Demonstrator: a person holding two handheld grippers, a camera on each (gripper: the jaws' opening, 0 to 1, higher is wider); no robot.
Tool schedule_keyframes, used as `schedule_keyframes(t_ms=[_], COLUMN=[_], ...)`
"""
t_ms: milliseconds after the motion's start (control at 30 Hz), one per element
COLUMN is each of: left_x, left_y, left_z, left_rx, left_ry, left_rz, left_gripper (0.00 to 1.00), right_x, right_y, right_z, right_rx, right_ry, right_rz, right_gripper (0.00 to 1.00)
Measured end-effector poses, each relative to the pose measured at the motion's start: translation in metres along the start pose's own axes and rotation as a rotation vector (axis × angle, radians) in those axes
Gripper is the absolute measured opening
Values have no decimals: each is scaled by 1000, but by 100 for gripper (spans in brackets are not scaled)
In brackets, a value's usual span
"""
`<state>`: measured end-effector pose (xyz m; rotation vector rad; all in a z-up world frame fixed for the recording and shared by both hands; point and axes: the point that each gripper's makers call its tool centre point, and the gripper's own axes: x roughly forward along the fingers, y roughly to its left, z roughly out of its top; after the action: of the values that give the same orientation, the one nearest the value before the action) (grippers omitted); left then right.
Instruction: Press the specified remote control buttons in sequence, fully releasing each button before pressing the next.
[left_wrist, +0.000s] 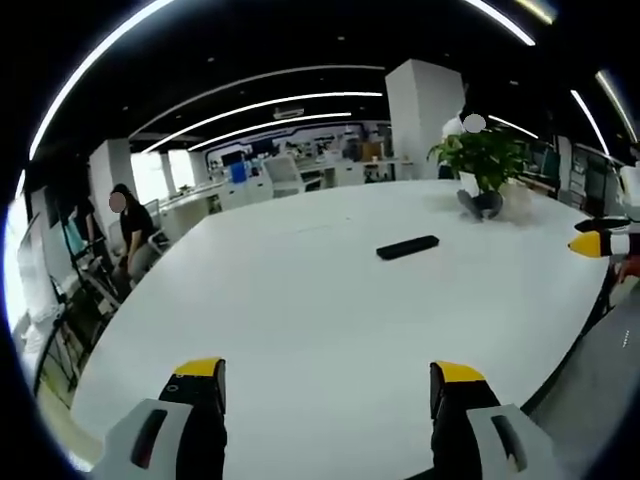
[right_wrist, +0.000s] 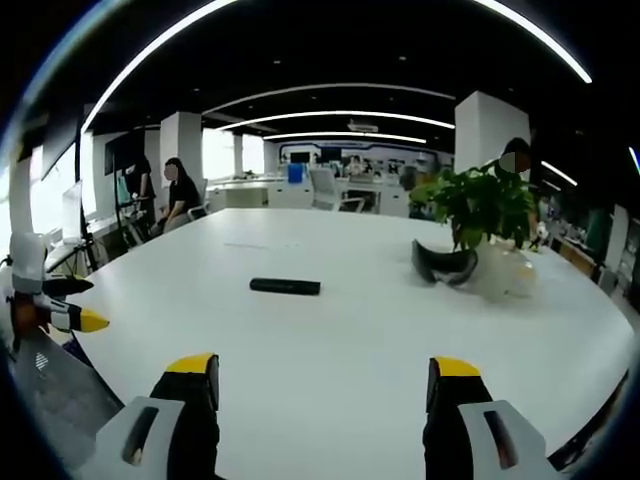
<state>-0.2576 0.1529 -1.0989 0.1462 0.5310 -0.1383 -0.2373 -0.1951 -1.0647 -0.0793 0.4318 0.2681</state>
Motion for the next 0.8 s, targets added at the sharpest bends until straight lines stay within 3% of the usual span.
schedule_keyframes(t_ms=[333, 800], left_x=[2, 29], left_y=[-6, -29], left_z=[3, 51], left_rx=[-5, 120], left_ry=[17, -11], left_rz=[-50, -171], left_gripper=[89, 89], right_x=[-1, 0], right_y=[-1, -3], right_z=[1, 0], right_rx=[13, 12], right_ry=[-10, 1], right_rz=[-3, -15], right_gripper=[86, 85])
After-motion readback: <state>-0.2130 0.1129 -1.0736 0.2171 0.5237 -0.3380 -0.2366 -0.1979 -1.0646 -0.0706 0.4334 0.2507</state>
